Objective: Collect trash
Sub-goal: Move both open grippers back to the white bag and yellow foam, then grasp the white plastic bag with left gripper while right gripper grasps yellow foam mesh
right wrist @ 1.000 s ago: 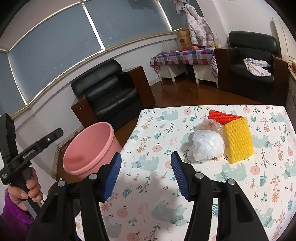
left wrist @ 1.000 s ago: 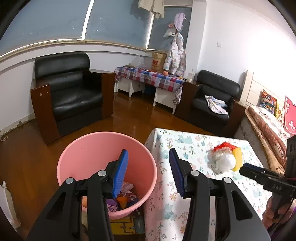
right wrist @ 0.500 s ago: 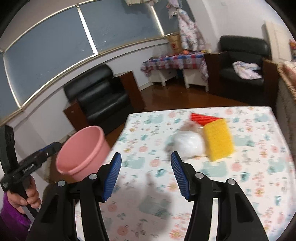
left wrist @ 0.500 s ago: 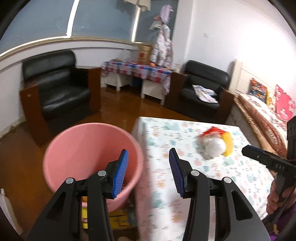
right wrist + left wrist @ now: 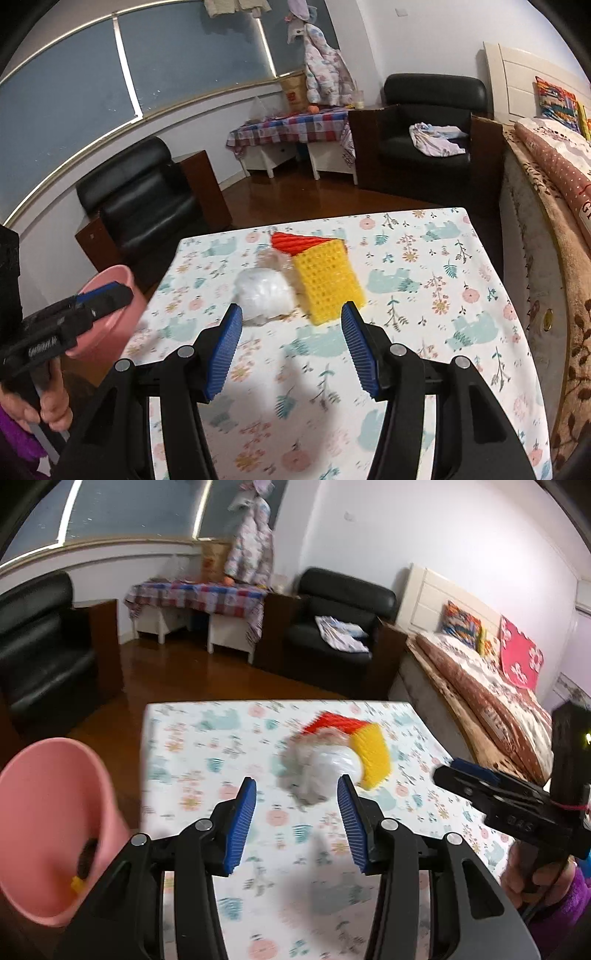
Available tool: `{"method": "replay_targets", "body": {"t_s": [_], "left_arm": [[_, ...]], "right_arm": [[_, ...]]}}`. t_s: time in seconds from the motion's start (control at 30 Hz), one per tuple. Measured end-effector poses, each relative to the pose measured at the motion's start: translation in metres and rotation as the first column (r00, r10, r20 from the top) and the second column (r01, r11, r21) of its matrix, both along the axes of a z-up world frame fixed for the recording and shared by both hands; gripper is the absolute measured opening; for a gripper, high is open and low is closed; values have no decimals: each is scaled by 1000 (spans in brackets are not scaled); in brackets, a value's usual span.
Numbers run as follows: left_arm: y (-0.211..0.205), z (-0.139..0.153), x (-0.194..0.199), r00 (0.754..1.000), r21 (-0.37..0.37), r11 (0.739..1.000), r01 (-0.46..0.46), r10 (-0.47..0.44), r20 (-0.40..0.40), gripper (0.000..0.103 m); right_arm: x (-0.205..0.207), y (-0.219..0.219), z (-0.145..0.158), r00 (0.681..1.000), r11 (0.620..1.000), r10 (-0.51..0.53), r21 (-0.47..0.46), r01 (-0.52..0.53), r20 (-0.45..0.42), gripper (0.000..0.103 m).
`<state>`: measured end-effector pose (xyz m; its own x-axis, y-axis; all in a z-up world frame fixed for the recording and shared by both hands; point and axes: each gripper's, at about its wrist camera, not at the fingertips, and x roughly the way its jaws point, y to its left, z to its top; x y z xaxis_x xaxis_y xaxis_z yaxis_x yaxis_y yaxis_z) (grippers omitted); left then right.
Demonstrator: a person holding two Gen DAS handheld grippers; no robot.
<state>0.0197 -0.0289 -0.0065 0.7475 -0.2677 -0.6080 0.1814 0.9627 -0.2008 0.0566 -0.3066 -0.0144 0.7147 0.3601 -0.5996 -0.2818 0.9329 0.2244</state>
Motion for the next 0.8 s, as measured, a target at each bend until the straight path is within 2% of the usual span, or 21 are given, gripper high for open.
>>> {"method": "replay_targets", "body": {"t_s": [0.33, 0.7, 0.73, 0.77, 0.8], "left_arm": [[-52, -30, 41, 996, 18, 998, 65, -64, -56, 46], [-60, -60, 76, 991, 26, 1000, 9, -5, -130, 45], [-60, -62, 77, 991, 27, 1000, 6, -2, -134, 42], [-61, -64, 77, 990, 27, 1000, 4, 0, -139, 29], [-61, -67, 79, 989, 26, 1000, 1, 3, -148, 21]], "right_arm": [[41, -7, -27, 998, 1000, -25, -18, 24, -56, 55], [72, -15, -50, 995, 1000, -22, 13, 24, -97, 55], [74, -15, -52, 995, 1000, -19, 11, 20, -101, 55], [76, -15, -53, 995, 1000, -17, 10, 18, -103, 55], [78, -15, -55, 994, 1000, -15, 10, 16, -105, 55]]}}
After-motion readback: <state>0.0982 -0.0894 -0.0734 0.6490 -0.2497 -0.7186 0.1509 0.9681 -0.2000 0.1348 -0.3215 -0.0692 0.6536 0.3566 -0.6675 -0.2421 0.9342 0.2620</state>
